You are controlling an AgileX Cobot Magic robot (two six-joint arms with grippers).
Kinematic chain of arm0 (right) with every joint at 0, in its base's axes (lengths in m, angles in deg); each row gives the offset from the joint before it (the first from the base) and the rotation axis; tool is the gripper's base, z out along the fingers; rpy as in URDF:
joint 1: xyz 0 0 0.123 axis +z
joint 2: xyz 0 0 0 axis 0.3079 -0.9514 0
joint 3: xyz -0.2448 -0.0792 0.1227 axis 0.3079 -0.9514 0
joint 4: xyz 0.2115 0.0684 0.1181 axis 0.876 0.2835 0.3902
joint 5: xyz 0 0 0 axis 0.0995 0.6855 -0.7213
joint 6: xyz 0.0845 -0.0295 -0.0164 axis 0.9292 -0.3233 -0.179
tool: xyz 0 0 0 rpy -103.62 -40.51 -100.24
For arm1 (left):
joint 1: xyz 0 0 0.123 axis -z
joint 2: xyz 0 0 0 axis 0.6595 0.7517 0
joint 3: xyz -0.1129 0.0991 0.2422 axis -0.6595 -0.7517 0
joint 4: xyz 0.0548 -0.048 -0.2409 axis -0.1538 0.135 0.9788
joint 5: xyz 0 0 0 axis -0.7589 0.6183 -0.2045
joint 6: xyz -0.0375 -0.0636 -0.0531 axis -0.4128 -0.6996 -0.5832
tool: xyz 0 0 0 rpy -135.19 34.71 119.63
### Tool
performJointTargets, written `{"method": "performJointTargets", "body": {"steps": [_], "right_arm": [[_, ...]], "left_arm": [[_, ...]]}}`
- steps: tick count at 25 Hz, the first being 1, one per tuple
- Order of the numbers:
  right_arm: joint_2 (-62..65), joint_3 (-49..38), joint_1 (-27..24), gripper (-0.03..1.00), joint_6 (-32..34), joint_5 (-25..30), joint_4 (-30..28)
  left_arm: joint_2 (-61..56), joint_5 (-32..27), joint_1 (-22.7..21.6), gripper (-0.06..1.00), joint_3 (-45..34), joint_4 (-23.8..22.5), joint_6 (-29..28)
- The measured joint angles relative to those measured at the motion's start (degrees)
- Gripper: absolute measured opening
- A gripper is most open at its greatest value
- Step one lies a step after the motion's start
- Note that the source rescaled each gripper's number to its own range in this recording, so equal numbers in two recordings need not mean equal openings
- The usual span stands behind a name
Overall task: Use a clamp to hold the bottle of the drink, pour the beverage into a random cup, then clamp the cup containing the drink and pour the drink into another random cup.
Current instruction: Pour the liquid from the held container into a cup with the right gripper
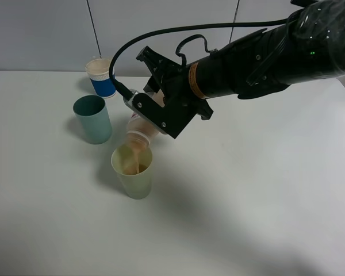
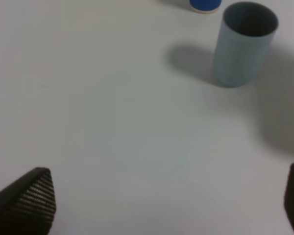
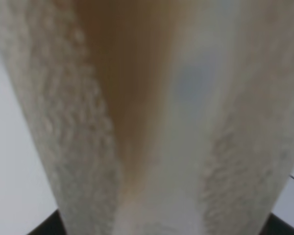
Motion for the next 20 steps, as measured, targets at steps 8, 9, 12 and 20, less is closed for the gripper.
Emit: {"method": "performJointTargets", "body": {"steps": [8, 9, 12, 20], "right_arm": [[0.0, 0.0, 0.0, 0.00, -0.1, 0.0, 0.0], [0.0, 0.0, 0.0, 0.00, -0.6, 0.0, 0.0], [0.0, 0.0, 0.0, 0.00, -0.9, 0.0, 0.0], [0.0, 0.0, 0.0, 0.00, -1.1, -0.1, 0.0]], "left_arm": [[0.0, 0.0, 0.0, 0.95, 0.0, 0.0, 0.0], [0.0, 0.0, 0.0, 0.95, 0.0, 0.0, 0.0], [0.0, 0.0, 0.0, 0.95, 0.0, 0.0, 0.0], [0.0, 0.0, 0.0, 0.95, 0.0, 0.0, 0.0]]}}
